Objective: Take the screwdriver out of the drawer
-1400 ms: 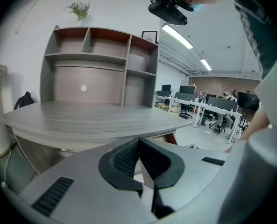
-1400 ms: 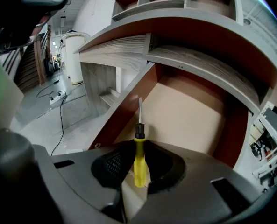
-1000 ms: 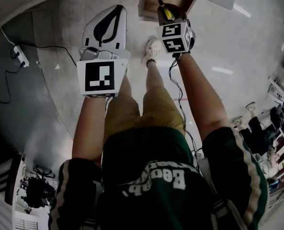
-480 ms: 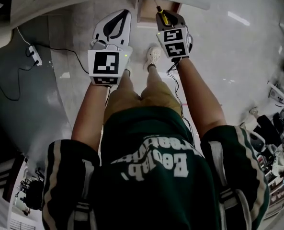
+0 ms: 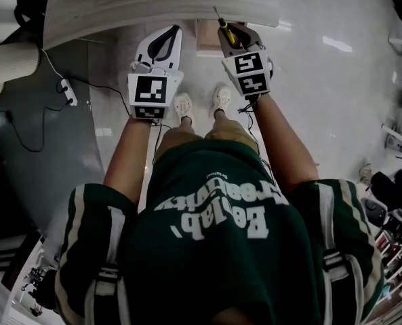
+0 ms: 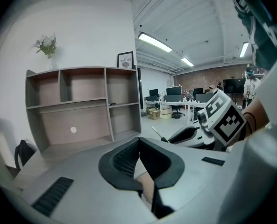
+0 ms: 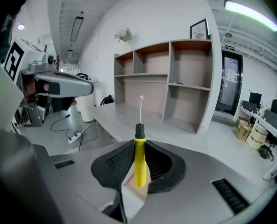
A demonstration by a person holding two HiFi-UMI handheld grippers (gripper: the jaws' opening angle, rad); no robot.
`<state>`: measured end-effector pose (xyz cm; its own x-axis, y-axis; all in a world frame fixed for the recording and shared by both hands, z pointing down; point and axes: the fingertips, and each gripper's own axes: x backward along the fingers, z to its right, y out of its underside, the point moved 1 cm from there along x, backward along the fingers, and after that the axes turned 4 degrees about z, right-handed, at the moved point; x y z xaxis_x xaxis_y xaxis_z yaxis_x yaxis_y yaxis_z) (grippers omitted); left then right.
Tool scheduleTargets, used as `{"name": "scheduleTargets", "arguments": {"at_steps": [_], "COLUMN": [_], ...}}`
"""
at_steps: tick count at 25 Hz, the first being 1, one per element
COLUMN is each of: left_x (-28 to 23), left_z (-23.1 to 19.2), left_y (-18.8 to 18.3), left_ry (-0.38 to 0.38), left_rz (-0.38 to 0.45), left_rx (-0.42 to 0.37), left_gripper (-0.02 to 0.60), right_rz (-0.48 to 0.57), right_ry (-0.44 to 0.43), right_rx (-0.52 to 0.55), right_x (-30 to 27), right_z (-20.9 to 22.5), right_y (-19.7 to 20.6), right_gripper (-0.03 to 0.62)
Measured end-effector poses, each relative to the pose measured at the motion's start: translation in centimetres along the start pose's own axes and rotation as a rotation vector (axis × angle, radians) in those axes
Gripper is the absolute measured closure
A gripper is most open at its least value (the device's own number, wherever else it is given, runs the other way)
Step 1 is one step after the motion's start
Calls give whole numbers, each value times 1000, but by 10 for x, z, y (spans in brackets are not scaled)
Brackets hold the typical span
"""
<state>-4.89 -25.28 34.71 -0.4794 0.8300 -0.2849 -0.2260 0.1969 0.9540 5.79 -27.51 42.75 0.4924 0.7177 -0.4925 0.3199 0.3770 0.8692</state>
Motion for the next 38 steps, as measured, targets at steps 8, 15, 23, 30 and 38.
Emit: {"name": "scheduleTargets", "arguments": {"at_steps": [8, 15, 23, 30, 38], "left_x": [25, 48, 59, 56, 52], "left_z": [8, 7, 18, 18, 22], "left_y": [-55, -97, -144, -170, -174], "left_ry": [3, -27, -27, -18, 12], "left_rz": [72, 149, 228, 269, 277], "left_rx": [-42, -55, -66, -83, -88], "left_gripper": [563, 561, 563, 563, 563], "right_rz": [149, 248, 372, 418, 442], "right_ry": [8, 18, 30, 88, 118], "right_rx": [19, 15, 38, 53, 18], "right_x": [61, 97, 141, 162, 171], "right_z": [-5, -5, 1, 15, 23], "right_y": [-78, -122, -162, -175, -177], "right_gripper": [510, 510, 510, 510, 510]}}
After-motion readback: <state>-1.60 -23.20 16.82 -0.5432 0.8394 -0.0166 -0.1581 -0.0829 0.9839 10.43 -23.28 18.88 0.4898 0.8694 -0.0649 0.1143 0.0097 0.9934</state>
